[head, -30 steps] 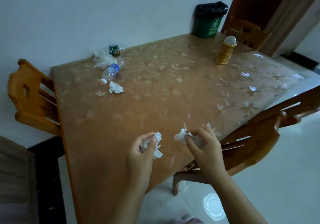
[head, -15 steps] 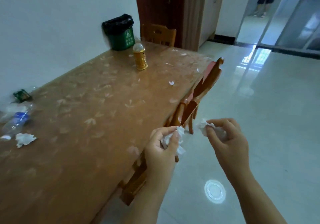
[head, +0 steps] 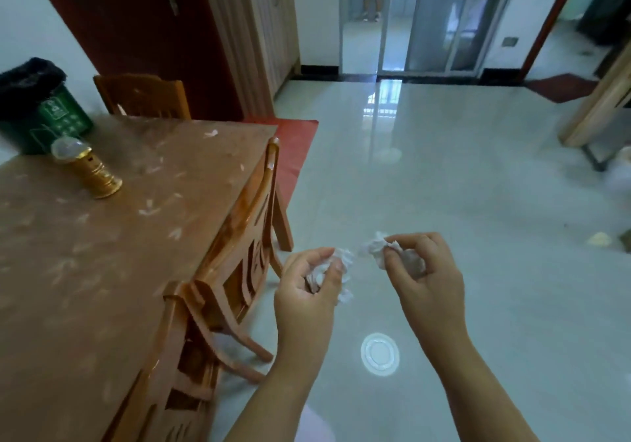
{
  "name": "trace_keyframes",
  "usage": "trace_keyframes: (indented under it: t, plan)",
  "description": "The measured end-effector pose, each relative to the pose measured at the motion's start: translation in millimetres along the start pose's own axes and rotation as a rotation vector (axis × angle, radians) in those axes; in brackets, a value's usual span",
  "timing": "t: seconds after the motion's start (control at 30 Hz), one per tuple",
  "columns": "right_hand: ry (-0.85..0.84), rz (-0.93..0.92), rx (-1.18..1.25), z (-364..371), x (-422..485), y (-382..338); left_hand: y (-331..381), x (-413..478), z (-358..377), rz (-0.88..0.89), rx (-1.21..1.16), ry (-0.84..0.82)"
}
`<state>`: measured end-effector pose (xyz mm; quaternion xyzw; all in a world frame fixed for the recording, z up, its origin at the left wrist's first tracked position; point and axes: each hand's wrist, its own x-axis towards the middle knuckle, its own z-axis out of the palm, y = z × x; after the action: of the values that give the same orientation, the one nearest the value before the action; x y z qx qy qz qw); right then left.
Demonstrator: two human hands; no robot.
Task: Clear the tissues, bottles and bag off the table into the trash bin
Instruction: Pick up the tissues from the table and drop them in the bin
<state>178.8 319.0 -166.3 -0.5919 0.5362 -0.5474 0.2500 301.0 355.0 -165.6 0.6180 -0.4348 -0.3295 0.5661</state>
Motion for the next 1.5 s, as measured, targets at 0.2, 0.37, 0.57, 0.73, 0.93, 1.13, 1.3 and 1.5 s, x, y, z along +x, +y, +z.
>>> trace_keyframes:
  t: [0.2,0.37,0.57,0.73,0.93,1.13,1.3,1.5]
  plan:
    - [-0.058,0.003,0.006,57.9,93.0,29.7,-12.4,109.1,26.8,0.044,0.007,0.054]
    - [-0.121,-0.038,-0.034,107.1,201.1,32.8,-10.0,229.4,39.9,0.091,0.003,0.118]
    - [-0.151,-0.083,0.004,167.2,311.2,41.4,-1.6,346.6,57.7,0.094,-0.065,0.158]
    - [-0.202,-0.053,0.05,206.1,366.1,68.6,-8.5,410.7,79.6,0.032,-0.092,0.17]
    - [-0.23,-0.06,0.094,243.2,472.0,115.2,-26.2,511.5,126.1,0.0,-0.114,0.271]
    - [-0.341,-0.085,0.127,281.5,599.2,153.2,-10.7,629.0,195.8,0.017,-0.179,0.32]
    - [-0.418,-0.097,0.178,310.2,687.1,169.0,-0.3,708.7,225.7,0.008,-0.141,0.405]
    - [-0.598,-0.067,0.253,369.2,725.5,183.7,-13.1,767.3,223.8,-0.042,-0.082,0.557]
